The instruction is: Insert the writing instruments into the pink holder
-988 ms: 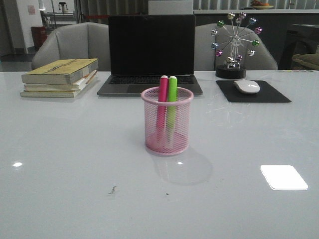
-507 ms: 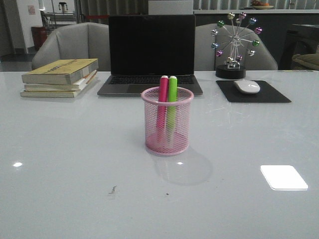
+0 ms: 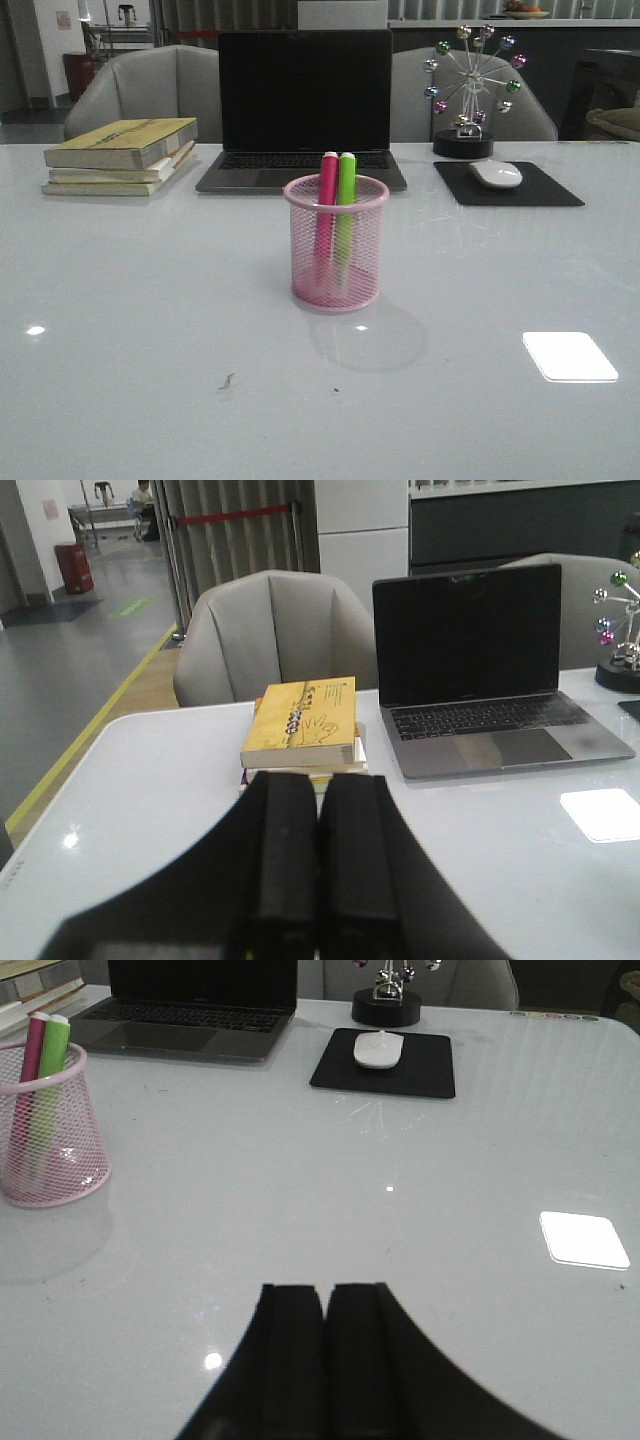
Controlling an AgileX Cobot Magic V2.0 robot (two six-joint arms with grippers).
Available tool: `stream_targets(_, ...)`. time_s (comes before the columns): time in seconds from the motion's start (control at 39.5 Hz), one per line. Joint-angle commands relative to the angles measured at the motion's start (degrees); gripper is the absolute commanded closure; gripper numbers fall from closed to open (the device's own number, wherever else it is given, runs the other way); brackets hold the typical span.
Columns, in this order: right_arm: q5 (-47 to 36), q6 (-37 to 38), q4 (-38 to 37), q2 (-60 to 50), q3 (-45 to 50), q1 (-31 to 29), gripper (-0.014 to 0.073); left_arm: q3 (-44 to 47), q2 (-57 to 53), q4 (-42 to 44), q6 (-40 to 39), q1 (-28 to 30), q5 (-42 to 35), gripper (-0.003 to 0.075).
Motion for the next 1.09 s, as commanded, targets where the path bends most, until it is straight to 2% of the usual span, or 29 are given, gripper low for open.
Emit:
stream_targets(0.0,-4.78,-0.04,0.06,-1.14,0.08,0.14,0.0536,-1.58,-1.23,-0.86,-0.09,0.05,-4.32,0.0629)
stream_targets(0.18,-4.78,-0.04,0.06,-1.14,0.08,0.14,0.0536,-0.52,-2.65,-2.23,-2.04,0.05,-4.18,0.0629)
stream_targets(0.38,-4.78,-0.04,0.06,-1.14,0.08,0.14,0.0536,4.98,-7.55,18.58,-23.06,0.05,-4.88,0.0629)
stream_targets(0.86,-4.78,-0.04,0.06,-1.14,0.08,0.14,0.0536,21.89,-26.93,21.62,-23.25,0.05,-6.49,0.0629)
stream_targets(1.04,-4.85,-0.04,0.06,-1.14,0.08,0.14,0.0536,26.98,-27.30,21.49,-23.25,0.05,-7.95,0.0629)
stream_targets(1.06,-4.85,-0.04,0.06,-1.14,0.08,0.14,0.0536,26.91,-27.30,21.40,-23.25,0.05,-5.57,0.0629)
